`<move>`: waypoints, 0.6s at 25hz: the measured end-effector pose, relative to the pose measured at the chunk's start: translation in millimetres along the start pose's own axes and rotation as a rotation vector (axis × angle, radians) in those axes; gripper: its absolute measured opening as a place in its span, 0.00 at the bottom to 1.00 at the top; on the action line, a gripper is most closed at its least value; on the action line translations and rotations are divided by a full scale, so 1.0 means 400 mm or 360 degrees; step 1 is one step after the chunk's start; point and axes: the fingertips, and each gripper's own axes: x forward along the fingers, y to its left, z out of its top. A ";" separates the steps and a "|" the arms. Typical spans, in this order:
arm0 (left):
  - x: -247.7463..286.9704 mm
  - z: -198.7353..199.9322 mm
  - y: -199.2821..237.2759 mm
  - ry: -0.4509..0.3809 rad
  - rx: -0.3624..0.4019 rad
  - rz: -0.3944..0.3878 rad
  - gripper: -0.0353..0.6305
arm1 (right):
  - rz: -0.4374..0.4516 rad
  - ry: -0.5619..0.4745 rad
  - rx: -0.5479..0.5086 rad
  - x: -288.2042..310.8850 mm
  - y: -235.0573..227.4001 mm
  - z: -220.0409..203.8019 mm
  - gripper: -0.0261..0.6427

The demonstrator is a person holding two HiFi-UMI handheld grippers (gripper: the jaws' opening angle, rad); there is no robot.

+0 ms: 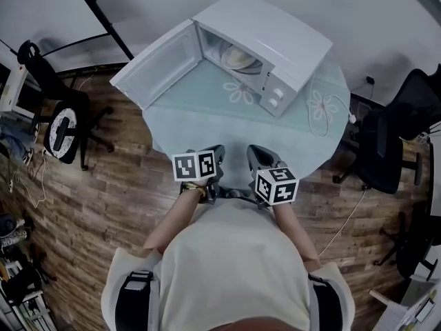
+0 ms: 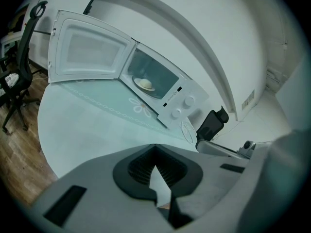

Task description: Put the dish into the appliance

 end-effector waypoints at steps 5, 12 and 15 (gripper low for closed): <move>0.003 -0.005 0.004 0.0011 -0.0037 -0.0018 0.07 | -0.0012 -0.0006 -0.0005 -0.002 -0.002 0.001 0.05; 0.001 -0.018 0.003 0.0018 -0.0077 -0.0052 0.07 | 0.0022 -0.0005 -0.0028 -0.005 0.015 -0.005 0.05; -0.001 -0.019 0.004 0.0016 -0.0079 -0.0050 0.07 | 0.0035 -0.0014 -0.0034 -0.004 0.019 0.000 0.05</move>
